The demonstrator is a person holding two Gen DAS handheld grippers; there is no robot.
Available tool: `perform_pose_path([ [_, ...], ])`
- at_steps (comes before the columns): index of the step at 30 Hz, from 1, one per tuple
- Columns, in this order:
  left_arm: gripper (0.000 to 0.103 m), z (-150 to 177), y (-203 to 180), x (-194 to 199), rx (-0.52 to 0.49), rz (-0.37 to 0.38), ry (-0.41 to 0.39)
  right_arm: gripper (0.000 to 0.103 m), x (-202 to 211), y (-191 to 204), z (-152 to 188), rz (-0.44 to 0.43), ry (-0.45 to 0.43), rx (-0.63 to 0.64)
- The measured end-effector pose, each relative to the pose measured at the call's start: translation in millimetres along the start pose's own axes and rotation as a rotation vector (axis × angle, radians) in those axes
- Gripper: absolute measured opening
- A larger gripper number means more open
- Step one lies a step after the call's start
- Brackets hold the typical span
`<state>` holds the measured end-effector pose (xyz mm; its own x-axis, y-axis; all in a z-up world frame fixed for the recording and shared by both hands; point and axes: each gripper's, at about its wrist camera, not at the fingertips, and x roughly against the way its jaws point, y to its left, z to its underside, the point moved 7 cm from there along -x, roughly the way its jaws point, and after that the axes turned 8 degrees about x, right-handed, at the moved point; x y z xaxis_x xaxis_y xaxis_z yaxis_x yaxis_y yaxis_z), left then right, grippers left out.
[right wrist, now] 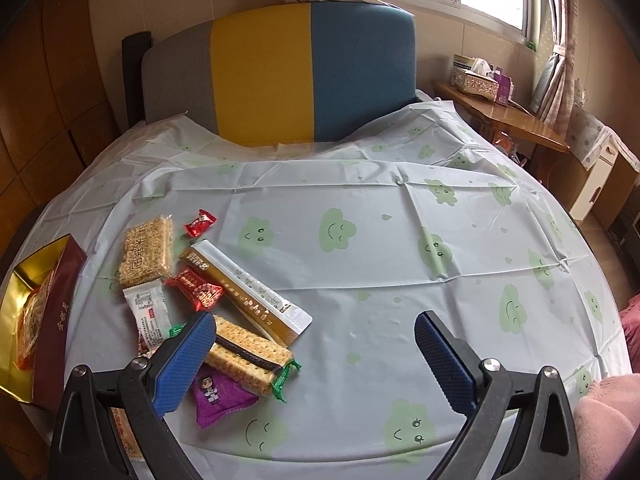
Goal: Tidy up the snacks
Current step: 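Carry the peanut bag over the gold tray and open the left tool, then close the right tool on the long gold-and-white stick pack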
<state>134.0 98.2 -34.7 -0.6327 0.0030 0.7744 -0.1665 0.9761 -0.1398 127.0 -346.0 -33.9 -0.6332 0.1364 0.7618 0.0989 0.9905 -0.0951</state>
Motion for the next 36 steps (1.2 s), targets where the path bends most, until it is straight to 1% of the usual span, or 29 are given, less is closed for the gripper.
perform_pose_path([
  [3,0.010,27,-25,-7,-0.054,0.051,0.056,0.097,-1,9,1,-0.028,0.006,0.020],
  [6,0.010,47,-47,-10,-0.106,0.093,0.094,0.093,-2,17,3,-0.055,0.015,0.042],
  [7,0.010,54,-55,-7,-0.117,0.103,0.102,0.089,-3,21,4,-0.063,0.019,0.052],
  [9,0.011,64,-69,-6,-0.147,0.131,0.117,0.085,-4,29,5,-0.089,0.028,0.077],
  [11,0.014,74,-84,-3,-0.178,0.149,0.125,0.085,-7,38,8,-0.115,0.043,0.108],
  [12,0.016,78,-90,-2,-0.196,0.161,0.132,0.083,-8,43,9,-0.129,0.051,0.126],
  [14,0.016,87,-102,-1,-0.222,0.183,0.144,0.079,-10,55,13,-0.155,0.066,0.168],
  [17,0.017,101,-118,-1,-0.264,0.215,0.182,0.077,-12,65,19,-0.157,0.085,0.215],
  [18,0.017,107,-125,-2,-0.281,0.223,0.193,0.075,-13,66,19,-0.151,0.087,0.223],
  [19,0.017,111,-131,-3,-0.299,0.231,0.205,0.072,-14,65,20,-0.146,0.089,0.226],
  [22,0.017,124,-148,-5,-0.348,0.243,0.223,0.071,-14,59,18,-0.141,0.086,0.196],
  [25,0.017,131,-157,-7,-0.386,0.242,0.227,0.071,-15,55,16,-0.161,0.096,0.166],
  [27,0.017,134,-159,-10,-0.399,0.239,0.230,0.071,-18,56,14,-0.164,0.103,0.171],
  [30,0.018,136,-157,-14,-0.405,0.235,0.238,0.071,-29,58,8,-0.150,0.125,0.204],
  [33,0.019,137,-156,-17,-0.401,0.242,0.243,0.071,-48,60,1,-0.131,0.165,0.246],
  [36,0.019,136,-154,-18,-0.401,0.247,0.246,0.071,-67,67,-6,-0.139,0.206,0.301],
])
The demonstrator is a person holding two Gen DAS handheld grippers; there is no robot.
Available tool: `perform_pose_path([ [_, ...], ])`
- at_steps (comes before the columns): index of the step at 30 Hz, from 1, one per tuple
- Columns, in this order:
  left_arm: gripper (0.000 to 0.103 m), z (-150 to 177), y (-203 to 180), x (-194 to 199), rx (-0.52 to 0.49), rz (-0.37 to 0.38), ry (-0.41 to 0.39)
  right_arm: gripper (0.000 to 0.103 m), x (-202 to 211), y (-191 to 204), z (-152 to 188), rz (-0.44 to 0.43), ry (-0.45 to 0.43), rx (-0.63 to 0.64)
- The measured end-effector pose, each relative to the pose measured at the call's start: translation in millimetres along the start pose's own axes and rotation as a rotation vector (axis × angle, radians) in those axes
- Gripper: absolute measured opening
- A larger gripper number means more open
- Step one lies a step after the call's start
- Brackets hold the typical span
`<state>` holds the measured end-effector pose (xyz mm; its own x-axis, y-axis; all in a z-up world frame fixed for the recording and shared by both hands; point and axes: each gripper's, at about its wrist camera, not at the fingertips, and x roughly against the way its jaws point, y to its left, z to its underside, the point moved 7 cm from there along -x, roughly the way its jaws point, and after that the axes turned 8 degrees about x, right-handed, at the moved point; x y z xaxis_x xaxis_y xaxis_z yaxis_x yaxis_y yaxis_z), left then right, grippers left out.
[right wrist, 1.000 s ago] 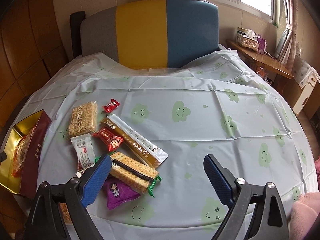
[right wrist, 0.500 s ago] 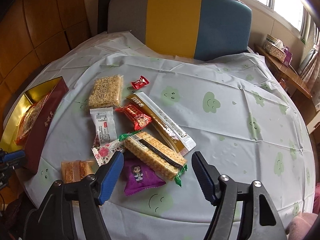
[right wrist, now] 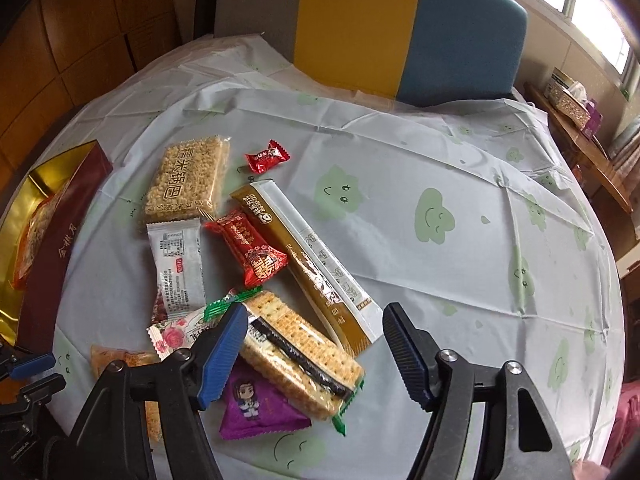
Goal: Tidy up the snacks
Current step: 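Close the right tool on the long gold-and-white stick pack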
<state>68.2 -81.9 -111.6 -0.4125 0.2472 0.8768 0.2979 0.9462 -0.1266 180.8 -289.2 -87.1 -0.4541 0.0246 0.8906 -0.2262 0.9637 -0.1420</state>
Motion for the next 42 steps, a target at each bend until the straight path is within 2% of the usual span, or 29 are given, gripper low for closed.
perform_pose_path([
  [4,0.020,-1,2,-1,0.010,0.010,0.003,0.071,-28,2,-9,0.004,0.077,0.076],
  [8,0.021,-2,3,-3,0.014,0.011,0.007,0.071,-49,0,-17,0.021,0.113,0.108],
  [9,0.021,-2,3,-4,0.015,0.012,0.009,0.067,-53,-1,-18,0.016,0.121,0.106],
  [10,0.021,-1,3,-4,0.016,0.013,0.009,0.050,-57,-1,-17,0.008,0.133,0.106],
  [11,0.021,-2,3,-5,0.018,0.013,0.010,0.040,-61,-1,-15,0.008,0.147,0.109],
  [12,0.021,-2,3,-6,0.019,0.013,0.012,0.038,-64,0,-14,0.011,0.148,0.112],
  [13,0.021,-2,3,-6,0.021,0.013,0.012,0.028,-62,0,-13,0.008,0.135,0.111],
  [19,0.021,-5,0,-7,0.024,0.020,0.010,0.024,-48,-5,4,0.045,0.158,0.068],
  [25,0.021,-12,-4,-2,0.024,0.025,-0.012,0.026,-37,-21,28,0.050,0.195,0.008],
  [32,0.022,-15,-10,-3,0.017,0.029,-0.003,0.027,-25,-25,49,0.073,0.218,0.004],
  [34,0.027,-14,-14,-5,0.024,0.047,0.015,0.028,-23,-26,51,0.070,0.211,-0.004],
  [36,0.042,-15,-19,-8,0.037,0.062,0.026,0.028,-22,-32,53,0.068,0.205,-0.010],
  [37,0.044,-16,-21,-8,0.044,0.069,0.025,0.028,-21,-33,54,0.068,0.201,-0.016],
  [42,0.046,-13,-29,-13,0.046,0.070,0.036,0.020,-28,-42,37,0.100,0.167,-0.059],
])
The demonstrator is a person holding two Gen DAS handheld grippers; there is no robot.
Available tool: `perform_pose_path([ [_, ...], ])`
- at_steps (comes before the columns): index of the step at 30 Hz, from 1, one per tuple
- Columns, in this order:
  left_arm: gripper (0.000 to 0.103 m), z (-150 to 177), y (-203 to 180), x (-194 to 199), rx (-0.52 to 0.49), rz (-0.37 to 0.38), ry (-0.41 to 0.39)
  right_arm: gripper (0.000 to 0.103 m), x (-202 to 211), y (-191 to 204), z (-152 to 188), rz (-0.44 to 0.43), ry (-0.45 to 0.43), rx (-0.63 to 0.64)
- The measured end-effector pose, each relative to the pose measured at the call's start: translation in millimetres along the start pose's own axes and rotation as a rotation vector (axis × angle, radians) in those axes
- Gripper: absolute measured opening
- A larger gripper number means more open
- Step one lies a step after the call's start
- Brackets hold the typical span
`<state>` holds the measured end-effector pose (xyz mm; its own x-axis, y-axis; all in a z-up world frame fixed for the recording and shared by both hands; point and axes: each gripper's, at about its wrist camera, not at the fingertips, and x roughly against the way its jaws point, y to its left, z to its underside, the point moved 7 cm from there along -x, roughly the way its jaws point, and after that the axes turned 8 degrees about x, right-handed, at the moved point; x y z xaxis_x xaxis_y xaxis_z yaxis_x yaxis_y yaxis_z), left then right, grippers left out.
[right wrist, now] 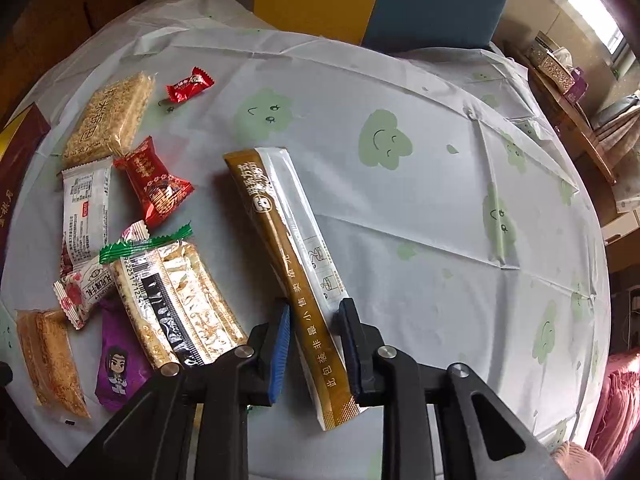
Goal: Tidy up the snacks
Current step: 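Carry the stick pack into the gold tray and open the right tool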
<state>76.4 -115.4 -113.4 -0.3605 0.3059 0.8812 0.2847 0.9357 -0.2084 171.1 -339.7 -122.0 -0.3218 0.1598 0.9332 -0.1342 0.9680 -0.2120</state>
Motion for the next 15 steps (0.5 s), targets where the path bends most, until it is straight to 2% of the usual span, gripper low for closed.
perform_pose_path([
  [4,0.046,7,5,6,-0.048,-0.033,-0.027,0.015,22,-15,-9,0.021,-0.103,-0.054],
  [8,0.046,9,25,31,-0.031,-0.012,-0.089,0.013,47,-11,-15,-0.030,-0.194,-0.079],
  [11,0.046,9,50,47,0.028,0.002,-0.120,0.013,68,12,-27,-0.107,-0.254,-0.096],
  [13,0.042,10,63,58,0.074,0.045,-0.133,0.013,83,35,-33,-0.148,-0.286,-0.075],
  [14,0.042,11,68,64,0.094,0.047,-0.141,0.013,95,53,-37,-0.164,-0.300,-0.057],
  [15,0.043,11,76,70,0.115,0.017,-0.164,0.013,97,69,-41,-0.185,-0.314,-0.039],
])
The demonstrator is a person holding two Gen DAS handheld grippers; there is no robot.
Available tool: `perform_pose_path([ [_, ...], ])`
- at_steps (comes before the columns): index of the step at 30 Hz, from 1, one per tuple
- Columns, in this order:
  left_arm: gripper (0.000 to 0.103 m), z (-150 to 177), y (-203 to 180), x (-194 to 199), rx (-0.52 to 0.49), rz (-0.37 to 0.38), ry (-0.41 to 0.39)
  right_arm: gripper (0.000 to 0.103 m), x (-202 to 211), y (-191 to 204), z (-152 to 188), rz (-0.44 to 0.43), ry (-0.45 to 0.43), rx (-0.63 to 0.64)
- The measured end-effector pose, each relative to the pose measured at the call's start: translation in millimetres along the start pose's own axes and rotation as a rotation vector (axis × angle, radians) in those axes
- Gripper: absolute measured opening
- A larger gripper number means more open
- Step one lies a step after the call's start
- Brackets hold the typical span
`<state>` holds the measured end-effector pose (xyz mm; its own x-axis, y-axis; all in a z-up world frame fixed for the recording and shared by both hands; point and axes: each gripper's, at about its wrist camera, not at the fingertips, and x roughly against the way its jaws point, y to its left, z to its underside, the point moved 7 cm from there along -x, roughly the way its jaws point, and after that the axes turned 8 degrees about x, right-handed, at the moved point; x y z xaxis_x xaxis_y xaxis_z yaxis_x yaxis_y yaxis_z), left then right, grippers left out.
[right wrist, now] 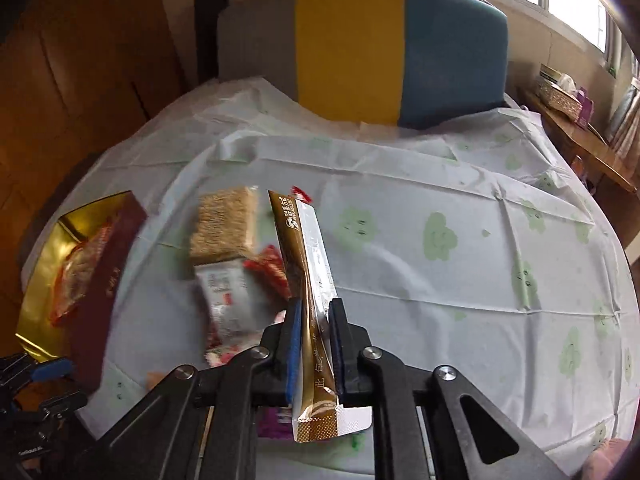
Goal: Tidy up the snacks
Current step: 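Carry the stick pack into the gold tray and open the right tool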
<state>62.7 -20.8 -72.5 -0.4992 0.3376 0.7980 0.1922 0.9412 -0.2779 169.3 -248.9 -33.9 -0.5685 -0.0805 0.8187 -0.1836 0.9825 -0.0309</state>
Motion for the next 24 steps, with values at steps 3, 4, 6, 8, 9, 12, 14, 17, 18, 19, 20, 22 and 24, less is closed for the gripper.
perform_pose_path([
  [3,0.043,-4,18,17,0.062,0.029,-0.029,0.013,1,51,-19,-0.072,-0.019,0.059],
  [4,0.043,-5,25,22,0.083,0.026,-0.041,0.013,1,69,-25,-0.088,-0.023,0.082],
  [6,0.043,-8,43,32,0.117,-0.008,-0.074,0.013,-1,102,-36,-0.139,-0.032,0.109],
  [8,0.043,-8,65,40,0.157,-0.057,-0.099,0.013,-4,137,-45,-0.179,-0.038,0.146],
  [9,0.043,-8,78,43,0.180,-0.090,-0.109,0.013,-6,154,-49,-0.191,-0.038,0.161],
  [12,0.043,-6,124,58,0.272,-0.215,-0.156,0.013,-15,205,-56,-0.228,-0.028,0.211],
  [14,0.043,-4,155,71,0.336,-0.290,-0.193,0.013,-22,237,-56,-0.242,-0.015,0.238],
  [17,0.044,3,195,85,0.429,-0.365,-0.219,0.017,-35,278,-51,-0.255,0.009,0.274],
  [18,0.044,5,204,88,0.449,-0.385,-0.225,0.017,-39,289,-48,-0.255,0.015,0.281],
  [19,0.044,8,213,91,0.468,-0.406,-0.230,0.019,-41,299,-46,-0.244,0.014,0.296],
  [20,0.044,11,220,93,0.483,-0.422,-0.234,0.020,-43,308,-42,-0.231,0.008,0.313],
  [22,0.044,15,230,95,0.503,-0.440,-0.233,0.020,-45,322,-35,-0.215,0.001,0.332],
  [24,0.044,18,236,95,0.522,-0.449,-0.233,0.024,-47,332,-30,-0.193,-0.005,0.358],
])
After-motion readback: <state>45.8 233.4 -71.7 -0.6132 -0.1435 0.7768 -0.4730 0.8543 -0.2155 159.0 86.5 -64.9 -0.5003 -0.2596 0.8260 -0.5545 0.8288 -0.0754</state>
